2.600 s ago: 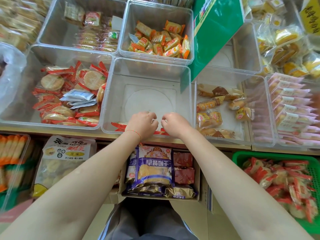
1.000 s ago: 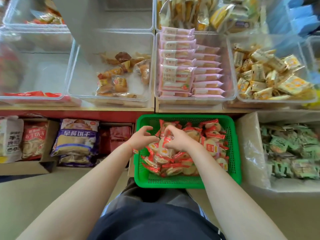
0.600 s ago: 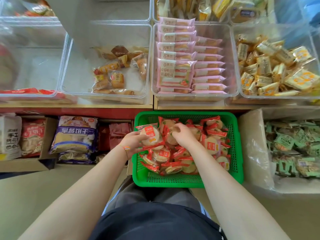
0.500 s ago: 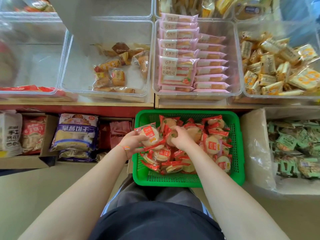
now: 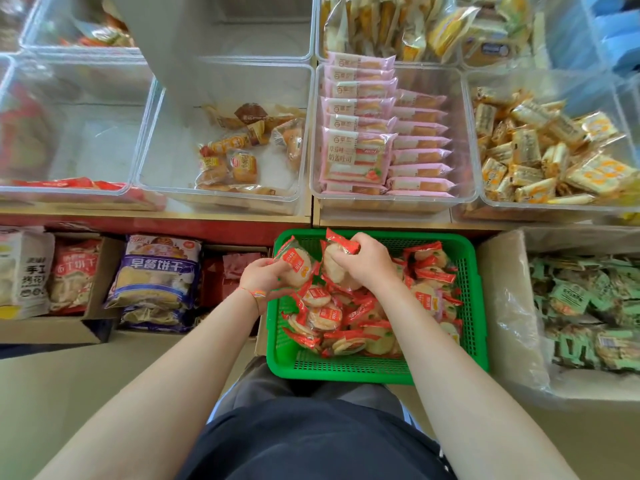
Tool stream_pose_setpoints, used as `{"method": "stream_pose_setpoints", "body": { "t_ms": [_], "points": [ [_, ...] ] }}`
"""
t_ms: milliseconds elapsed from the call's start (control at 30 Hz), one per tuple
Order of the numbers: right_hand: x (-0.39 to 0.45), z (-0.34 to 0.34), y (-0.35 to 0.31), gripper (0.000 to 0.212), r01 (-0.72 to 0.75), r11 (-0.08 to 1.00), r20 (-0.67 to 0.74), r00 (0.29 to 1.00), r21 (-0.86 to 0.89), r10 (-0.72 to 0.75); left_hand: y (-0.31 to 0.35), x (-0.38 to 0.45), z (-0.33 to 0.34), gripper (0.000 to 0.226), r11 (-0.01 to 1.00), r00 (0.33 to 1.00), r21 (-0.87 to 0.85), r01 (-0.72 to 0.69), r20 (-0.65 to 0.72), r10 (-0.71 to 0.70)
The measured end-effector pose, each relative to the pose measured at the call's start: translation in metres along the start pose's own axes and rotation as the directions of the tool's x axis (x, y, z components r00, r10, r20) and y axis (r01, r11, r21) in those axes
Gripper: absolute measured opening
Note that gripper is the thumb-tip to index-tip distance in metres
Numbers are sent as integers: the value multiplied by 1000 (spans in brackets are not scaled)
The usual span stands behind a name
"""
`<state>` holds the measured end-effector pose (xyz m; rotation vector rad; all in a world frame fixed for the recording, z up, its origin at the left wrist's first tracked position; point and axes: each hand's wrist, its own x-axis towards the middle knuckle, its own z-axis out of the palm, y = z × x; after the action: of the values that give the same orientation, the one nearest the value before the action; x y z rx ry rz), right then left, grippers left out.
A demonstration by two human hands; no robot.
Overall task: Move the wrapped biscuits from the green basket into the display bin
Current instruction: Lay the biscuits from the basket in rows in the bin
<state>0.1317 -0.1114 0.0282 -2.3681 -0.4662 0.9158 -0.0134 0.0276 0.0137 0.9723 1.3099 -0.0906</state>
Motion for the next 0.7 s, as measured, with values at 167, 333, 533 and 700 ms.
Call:
{"method": "stream_pose_setpoints", "body": {
  "t_ms": [167, 333, 533, 700],
  "points": [
    [-18, 1, -30, 52, 124, 976, 223, 961, 181, -164, 18, -15, 1, 46, 998, 974, -56, -15, 225, 27],
    [-24, 6, -35, 38, 123, 956, 191, 966, 267, -177, 33, -17, -8, 39, 997, 934, -18, -70, 350, 72],
    [-30, 22, -48, 59, -74, 959, 241, 971, 275, 6, 42, 1, -46, 29, 998, 928, 20, -65, 369, 53],
    [-32, 71, -103, 41, -172, 752, 189, 980, 636, 65, 53, 12, -129, 8, 994, 943, 42, -102, 321, 83]
  ]
}}
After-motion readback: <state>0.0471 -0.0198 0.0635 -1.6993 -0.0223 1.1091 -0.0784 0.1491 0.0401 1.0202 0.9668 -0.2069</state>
